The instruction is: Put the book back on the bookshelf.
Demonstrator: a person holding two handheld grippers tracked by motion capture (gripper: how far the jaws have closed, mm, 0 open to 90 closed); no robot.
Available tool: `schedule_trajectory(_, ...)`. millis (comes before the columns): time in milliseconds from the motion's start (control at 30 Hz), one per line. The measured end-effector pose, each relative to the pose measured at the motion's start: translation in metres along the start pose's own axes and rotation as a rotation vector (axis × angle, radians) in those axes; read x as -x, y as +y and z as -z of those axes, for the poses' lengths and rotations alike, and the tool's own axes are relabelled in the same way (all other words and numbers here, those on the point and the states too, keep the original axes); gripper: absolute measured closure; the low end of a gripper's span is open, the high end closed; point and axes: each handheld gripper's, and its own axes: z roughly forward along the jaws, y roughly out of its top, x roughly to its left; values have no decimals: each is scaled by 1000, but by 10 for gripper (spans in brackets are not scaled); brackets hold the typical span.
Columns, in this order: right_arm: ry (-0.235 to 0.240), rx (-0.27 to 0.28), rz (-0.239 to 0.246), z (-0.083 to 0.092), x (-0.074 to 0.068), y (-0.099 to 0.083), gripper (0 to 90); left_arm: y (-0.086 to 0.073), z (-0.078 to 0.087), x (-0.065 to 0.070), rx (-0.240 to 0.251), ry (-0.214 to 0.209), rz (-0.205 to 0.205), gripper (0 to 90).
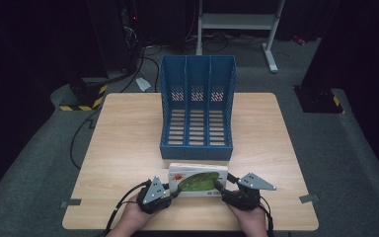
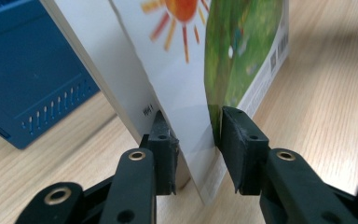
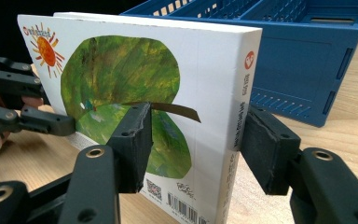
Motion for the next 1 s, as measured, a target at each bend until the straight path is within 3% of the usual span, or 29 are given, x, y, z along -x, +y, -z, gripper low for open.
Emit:
schedule_trajectory(467,3,1,12,3,0,1,451,-4,1,4,-7,13,-9,650)
schedule_trajectory(767,11,45,24,5,-2,8,451,-7,2,6,-20,23,-26,661)
schedule_trajectory(1000,20,67,35,6,-2,10,455,-8,12,0,6,49,26,562)
